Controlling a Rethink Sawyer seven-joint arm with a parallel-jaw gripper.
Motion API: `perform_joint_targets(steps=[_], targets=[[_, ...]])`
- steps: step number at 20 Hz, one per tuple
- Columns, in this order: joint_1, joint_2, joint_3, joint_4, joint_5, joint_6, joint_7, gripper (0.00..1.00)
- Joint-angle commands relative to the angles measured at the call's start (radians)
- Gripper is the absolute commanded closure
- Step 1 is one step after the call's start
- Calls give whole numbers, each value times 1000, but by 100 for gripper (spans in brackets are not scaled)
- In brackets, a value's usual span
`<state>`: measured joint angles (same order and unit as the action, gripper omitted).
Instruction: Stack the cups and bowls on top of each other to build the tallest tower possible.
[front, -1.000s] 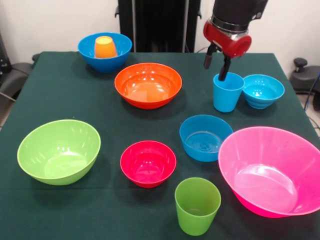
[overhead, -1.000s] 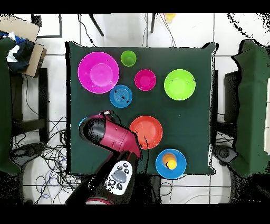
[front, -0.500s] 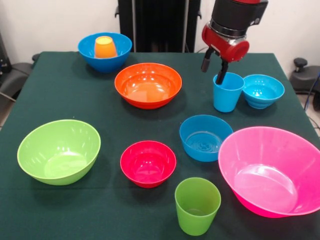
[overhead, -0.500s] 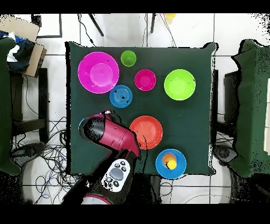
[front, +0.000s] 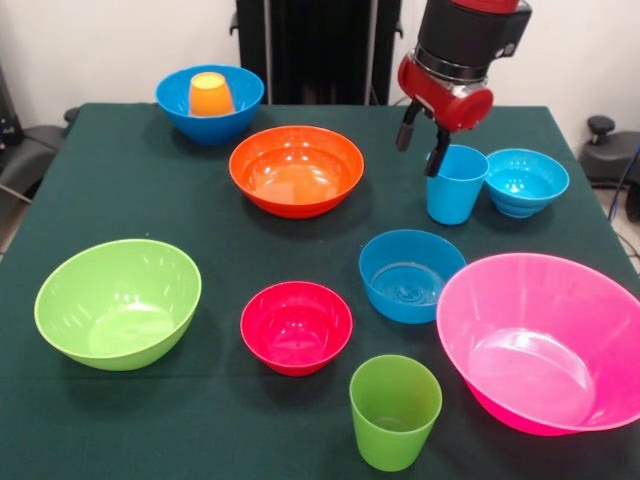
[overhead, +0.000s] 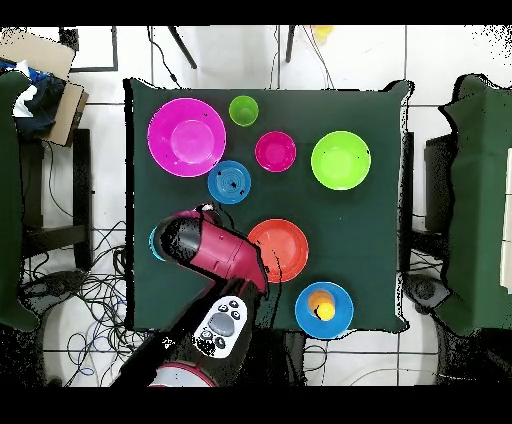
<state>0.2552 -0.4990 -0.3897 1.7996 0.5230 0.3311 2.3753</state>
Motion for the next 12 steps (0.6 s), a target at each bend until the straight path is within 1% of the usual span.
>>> perform_joint_targets(steps=[1,4,7,11,12], targets=[[18,66,45,-100,24,86,203,0],[28,70,41,-106,30,97,215,0],[30,41,49,-89,30,119,210,0],[32,22,72,-61,51,110,222,0],[20,7,95,-43,61,110,216,0]])
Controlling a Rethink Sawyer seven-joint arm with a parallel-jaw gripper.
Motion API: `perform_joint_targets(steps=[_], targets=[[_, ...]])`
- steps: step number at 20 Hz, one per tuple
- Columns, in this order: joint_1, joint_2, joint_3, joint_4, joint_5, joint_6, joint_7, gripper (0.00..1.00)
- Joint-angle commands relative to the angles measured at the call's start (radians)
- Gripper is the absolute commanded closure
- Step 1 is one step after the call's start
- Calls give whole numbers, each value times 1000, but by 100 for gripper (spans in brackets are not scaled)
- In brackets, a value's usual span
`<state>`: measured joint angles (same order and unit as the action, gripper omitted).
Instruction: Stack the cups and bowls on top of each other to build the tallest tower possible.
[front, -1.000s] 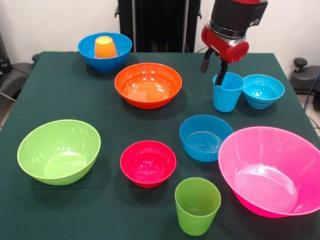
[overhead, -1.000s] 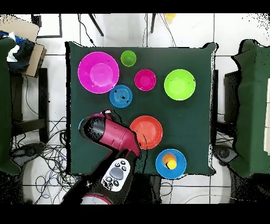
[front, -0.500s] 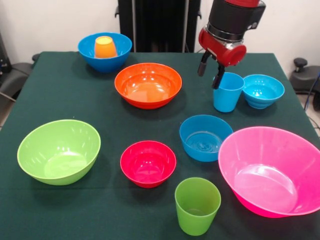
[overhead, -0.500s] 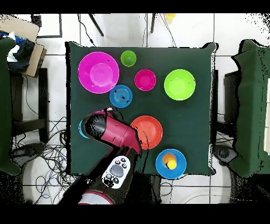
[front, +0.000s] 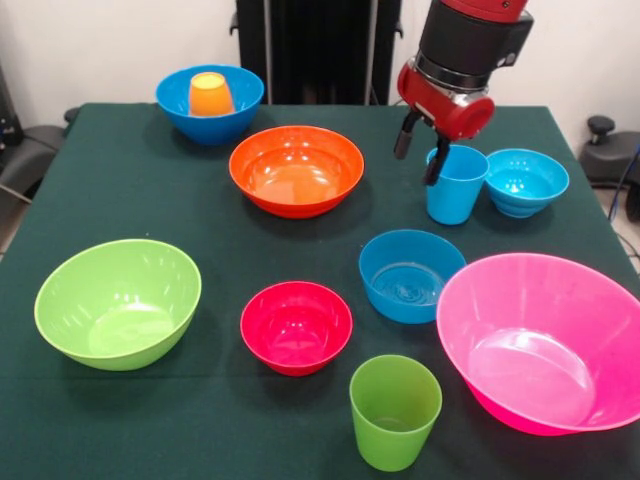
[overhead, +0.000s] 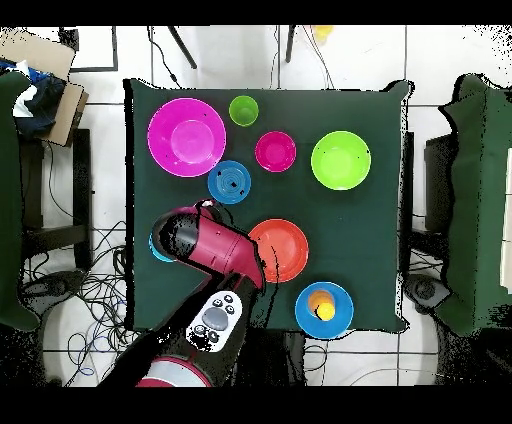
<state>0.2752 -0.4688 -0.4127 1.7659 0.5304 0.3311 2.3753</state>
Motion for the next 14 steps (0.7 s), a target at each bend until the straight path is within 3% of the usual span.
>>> perform_joint_targets(steps=[1,7,14], targets=[[-11,-38,131,4,56,116,205,0],[-21,-118,139,46,59,208,191,0],[-34,-154,152,97,62,189,153,0]])
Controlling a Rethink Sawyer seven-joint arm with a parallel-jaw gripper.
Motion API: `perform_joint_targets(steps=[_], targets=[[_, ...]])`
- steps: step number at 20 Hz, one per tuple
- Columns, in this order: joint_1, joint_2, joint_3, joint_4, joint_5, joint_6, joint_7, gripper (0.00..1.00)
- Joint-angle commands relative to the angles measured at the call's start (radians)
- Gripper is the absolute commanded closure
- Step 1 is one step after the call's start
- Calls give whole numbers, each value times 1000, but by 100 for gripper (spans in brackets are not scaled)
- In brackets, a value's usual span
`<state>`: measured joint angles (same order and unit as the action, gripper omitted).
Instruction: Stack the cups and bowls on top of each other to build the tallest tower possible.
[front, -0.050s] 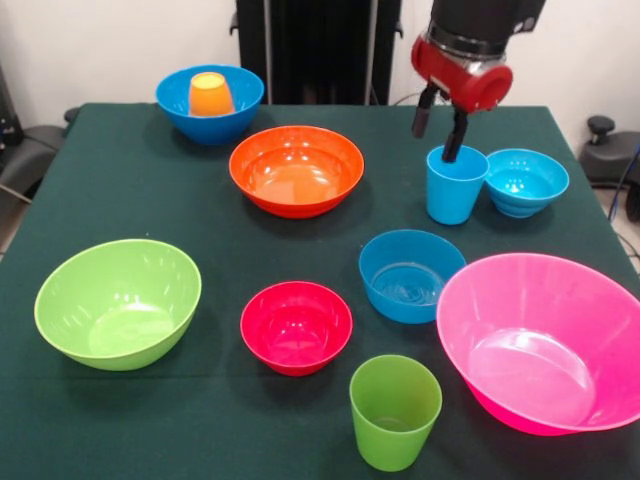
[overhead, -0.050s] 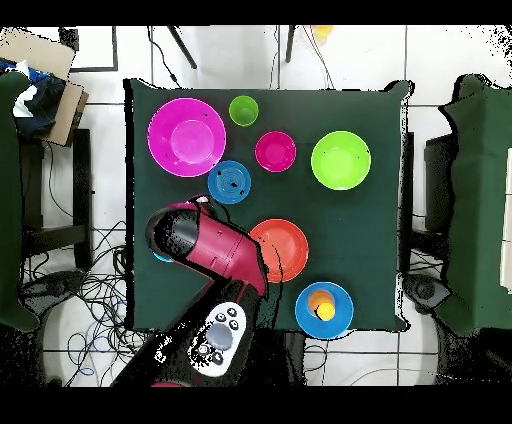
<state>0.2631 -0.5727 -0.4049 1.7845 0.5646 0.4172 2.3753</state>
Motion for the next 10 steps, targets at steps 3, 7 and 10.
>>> perform_joint_targets(steps=[3,7,10], targets=[[-22,-53,144,91,27,89,147,0],[-27,-40,149,97,23,56,140,0],[-27,-30,149,92,20,44,141,0]])
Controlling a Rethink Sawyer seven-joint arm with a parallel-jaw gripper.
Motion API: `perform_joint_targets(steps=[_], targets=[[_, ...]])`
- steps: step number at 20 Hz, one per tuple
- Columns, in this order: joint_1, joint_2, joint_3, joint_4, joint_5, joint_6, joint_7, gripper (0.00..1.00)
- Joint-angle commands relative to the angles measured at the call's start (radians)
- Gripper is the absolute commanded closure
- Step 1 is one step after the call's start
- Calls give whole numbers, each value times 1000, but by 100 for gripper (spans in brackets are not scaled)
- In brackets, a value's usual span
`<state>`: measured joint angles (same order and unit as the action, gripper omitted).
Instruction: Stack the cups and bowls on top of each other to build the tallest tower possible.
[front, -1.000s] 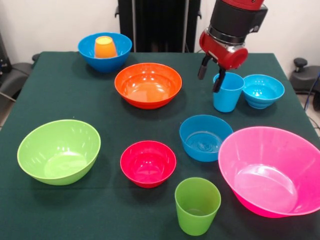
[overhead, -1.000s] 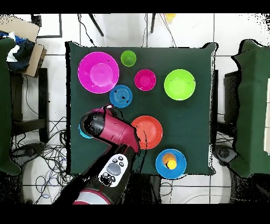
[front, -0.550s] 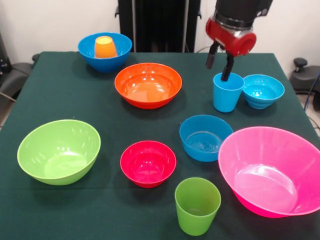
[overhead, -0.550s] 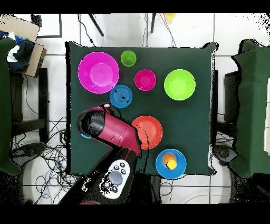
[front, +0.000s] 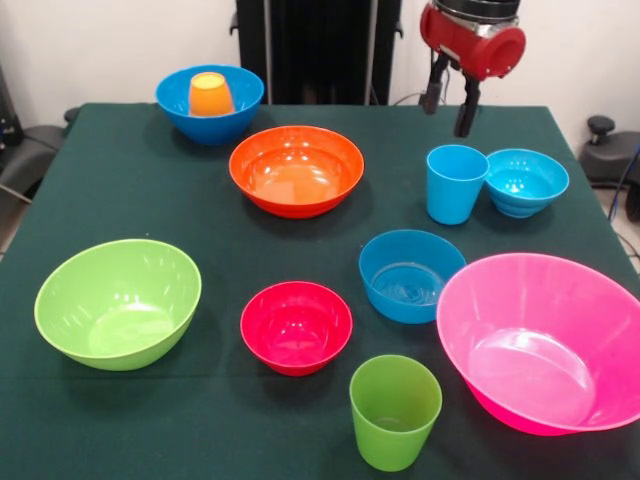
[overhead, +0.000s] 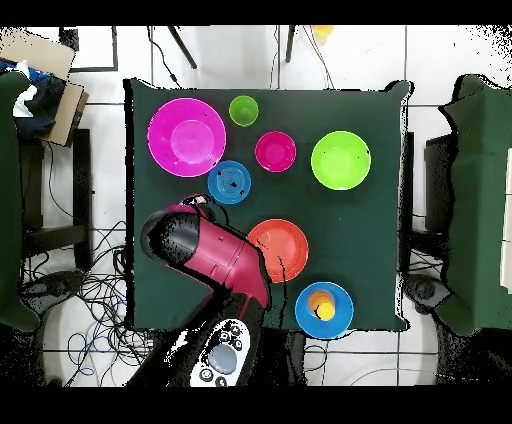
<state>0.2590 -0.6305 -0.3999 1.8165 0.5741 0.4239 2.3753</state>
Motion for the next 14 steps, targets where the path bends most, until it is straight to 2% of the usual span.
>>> perform_joint_targets(steps=[1,14], targets=[[-21,33,142,57,9,34,143,0],[21,127,109,-10,5,-8,187,0]])
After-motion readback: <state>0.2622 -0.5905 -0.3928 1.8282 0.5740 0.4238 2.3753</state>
